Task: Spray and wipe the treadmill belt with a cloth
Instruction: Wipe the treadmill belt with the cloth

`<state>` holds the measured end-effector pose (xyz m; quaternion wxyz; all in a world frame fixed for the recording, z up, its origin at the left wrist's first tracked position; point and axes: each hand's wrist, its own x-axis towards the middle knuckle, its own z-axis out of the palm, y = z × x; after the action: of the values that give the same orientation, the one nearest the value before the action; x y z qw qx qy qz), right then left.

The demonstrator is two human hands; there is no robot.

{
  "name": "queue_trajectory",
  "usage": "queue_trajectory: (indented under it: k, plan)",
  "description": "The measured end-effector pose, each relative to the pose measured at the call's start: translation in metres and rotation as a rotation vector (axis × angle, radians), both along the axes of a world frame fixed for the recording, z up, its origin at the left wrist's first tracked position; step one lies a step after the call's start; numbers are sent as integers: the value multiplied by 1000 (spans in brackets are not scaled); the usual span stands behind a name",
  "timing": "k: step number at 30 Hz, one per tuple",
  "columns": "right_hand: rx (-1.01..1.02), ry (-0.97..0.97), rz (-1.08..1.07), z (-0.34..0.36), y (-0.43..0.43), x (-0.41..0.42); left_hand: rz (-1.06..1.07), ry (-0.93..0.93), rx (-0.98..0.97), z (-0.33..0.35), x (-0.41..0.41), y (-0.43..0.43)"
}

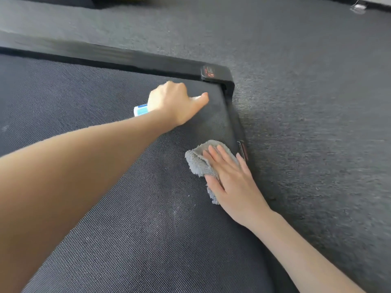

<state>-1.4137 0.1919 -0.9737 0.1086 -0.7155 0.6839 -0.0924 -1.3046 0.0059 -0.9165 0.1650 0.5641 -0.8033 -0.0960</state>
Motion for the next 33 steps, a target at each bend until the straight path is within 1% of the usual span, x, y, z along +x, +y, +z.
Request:
queue_trajectory:
  k: [5, 7, 12, 14, 17, 21, 26, 29, 33]
  plan:
    - [-4, 4, -3, 0, 0, 0, 49, 49, -29, -4, -7, -23]
    - [-7, -4, -4, 0, 0, 0, 42, 22, -21, -3, -12, -32]
    - [-28, -2, -7, -3, -2, 0, -17, -84, 78, 2, -33, -47]
    - [-30, 1, -9, -4, -2, 0, -31, -39, 69, 1, -38, -48]
    - [-34, -5, -10, -4, -2, 0, 2, 48, 11, 0, -37, -44]
    - [-30, 10, -6, -4, -1, 0, 63, 66, -53, 0, -22, -45]
    - [-23, 19, -9, -4, -1, 0, 32, 24, 77, 5, -11, -45]
    - [-25, 15, -11, -3, -1, 1, -7, 94, 137, 9, 4, -40]
    - [-42, 24, -9, -6, -1, 0, -46, 144, 139, 17, 42, -15]
